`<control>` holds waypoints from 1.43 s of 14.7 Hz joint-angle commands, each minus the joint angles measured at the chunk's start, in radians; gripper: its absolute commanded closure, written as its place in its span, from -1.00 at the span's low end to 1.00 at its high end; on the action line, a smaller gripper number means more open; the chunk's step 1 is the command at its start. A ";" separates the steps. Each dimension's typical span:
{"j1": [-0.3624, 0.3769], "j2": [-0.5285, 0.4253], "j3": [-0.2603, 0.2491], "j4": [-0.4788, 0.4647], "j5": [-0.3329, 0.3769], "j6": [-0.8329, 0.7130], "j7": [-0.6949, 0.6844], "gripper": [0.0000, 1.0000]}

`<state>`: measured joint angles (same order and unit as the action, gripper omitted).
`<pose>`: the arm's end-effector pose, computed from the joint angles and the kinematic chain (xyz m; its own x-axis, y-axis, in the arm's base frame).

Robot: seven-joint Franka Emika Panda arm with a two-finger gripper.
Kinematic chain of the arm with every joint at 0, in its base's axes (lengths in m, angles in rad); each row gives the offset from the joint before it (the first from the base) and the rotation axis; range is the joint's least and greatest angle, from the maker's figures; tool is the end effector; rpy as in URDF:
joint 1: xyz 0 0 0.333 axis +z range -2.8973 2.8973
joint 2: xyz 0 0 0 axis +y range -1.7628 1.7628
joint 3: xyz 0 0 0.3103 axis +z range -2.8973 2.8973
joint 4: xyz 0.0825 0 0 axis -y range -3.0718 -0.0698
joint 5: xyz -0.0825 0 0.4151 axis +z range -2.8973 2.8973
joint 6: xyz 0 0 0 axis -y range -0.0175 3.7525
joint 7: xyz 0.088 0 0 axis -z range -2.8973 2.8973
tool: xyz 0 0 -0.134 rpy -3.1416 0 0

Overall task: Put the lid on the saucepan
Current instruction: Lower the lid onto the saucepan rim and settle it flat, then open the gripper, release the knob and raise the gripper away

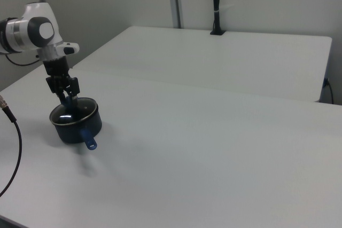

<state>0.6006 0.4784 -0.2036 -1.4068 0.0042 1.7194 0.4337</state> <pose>0.6380 0.2897 0.3796 0.9941 -0.0302 -0.1041 -0.0147 -0.9891 0.1464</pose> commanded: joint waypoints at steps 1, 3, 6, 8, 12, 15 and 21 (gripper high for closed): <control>0.002 -0.020 -0.002 -0.054 0.002 0.055 -0.012 -0.43; 0.005 -0.018 -0.002 -0.055 0.000 0.057 -0.010 -1.00; 0.005 -0.020 -0.002 -0.052 0.000 0.057 0.016 -1.00; 0.005 -0.024 -0.003 -0.046 0.000 0.049 0.031 -1.00; -0.007 -0.079 -0.003 -0.046 0.002 0.031 0.023 -1.00; -0.042 -0.141 -0.003 -0.043 0.005 -0.010 -0.005 -1.00; -0.235 -0.260 0.077 -0.050 0.016 -0.129 -0.121 -1.00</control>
<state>0.4882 0.2924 -0.2010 -1.4192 0.0045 1.6386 0.3698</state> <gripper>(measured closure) 0.000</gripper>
